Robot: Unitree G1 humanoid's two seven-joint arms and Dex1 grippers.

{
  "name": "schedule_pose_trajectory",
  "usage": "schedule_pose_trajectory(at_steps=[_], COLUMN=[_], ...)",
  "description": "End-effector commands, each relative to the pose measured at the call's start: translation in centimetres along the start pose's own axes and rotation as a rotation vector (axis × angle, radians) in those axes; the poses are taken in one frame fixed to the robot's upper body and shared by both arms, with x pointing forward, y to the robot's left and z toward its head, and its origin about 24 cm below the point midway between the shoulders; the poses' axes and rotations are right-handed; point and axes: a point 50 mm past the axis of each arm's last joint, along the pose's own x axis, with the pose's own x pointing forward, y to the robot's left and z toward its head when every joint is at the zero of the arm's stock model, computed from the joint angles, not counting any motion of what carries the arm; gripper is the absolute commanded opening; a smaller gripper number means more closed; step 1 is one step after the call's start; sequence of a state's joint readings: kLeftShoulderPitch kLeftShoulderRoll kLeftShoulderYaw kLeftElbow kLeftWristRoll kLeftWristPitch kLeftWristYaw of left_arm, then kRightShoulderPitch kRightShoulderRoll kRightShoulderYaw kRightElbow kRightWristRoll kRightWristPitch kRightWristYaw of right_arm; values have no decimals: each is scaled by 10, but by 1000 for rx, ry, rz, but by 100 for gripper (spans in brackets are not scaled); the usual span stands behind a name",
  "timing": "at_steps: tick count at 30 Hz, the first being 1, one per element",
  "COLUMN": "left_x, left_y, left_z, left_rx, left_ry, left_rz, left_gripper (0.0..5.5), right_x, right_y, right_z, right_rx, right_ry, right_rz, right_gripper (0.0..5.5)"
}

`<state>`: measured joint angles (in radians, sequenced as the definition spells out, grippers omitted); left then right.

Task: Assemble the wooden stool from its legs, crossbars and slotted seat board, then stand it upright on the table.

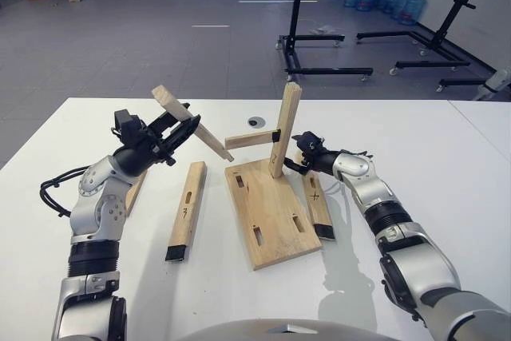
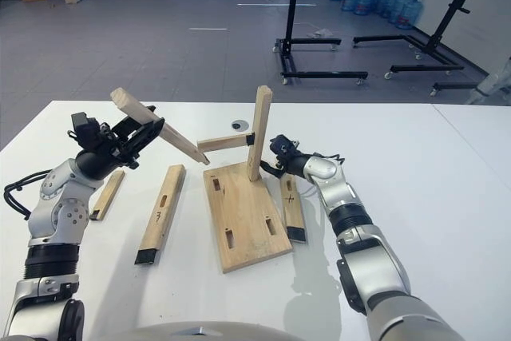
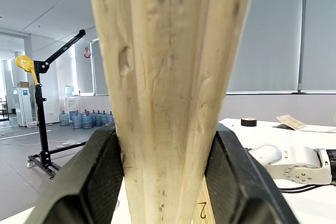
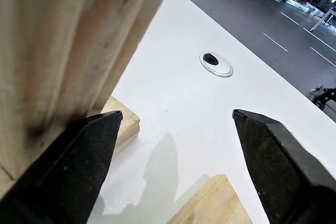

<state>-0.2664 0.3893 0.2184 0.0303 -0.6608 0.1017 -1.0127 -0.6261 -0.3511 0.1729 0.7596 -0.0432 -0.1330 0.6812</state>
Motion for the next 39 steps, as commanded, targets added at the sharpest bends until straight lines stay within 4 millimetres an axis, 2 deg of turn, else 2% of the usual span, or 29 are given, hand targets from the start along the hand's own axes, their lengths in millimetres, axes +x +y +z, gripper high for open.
schedule_pose_trajectory(at_steps=[1, 6, 12, 16, 24, 31, 39], left_x=[-7, -1, 13, 12, 14, 19, 19], left_y=[-10, -9, 6, 10, 6, 8, 1], left_z=[3, -1, -13, -26, -36, -20, -11], left_rx=[-11, -28, -56, -69, -58, 20, 11], left_ry=[29, 48, 49, 138, 225, 306, 360], left_rz=[-31, -70, -95, -130, -183, -224, -308], left_gripper=[204, 204, 204, 204, 202, 201, 201], right_x=[-7, -15, -19, -18, -21, -19, -18], right_y=[-4, -13, -26, -25, -24, -21, -14], right_z=[-4, -4, 5, 8, 5, 6, 2], right_rx=[-11, -20, -46, -47, -51, -62, -59], right_ry=[18, 15, -5, -24, -14, -15, -7], right_rz=[-9, -60, -78, -71, -73, -61, -45], right_gripper=[388, 388, 388, 388, 388, 388, 388])
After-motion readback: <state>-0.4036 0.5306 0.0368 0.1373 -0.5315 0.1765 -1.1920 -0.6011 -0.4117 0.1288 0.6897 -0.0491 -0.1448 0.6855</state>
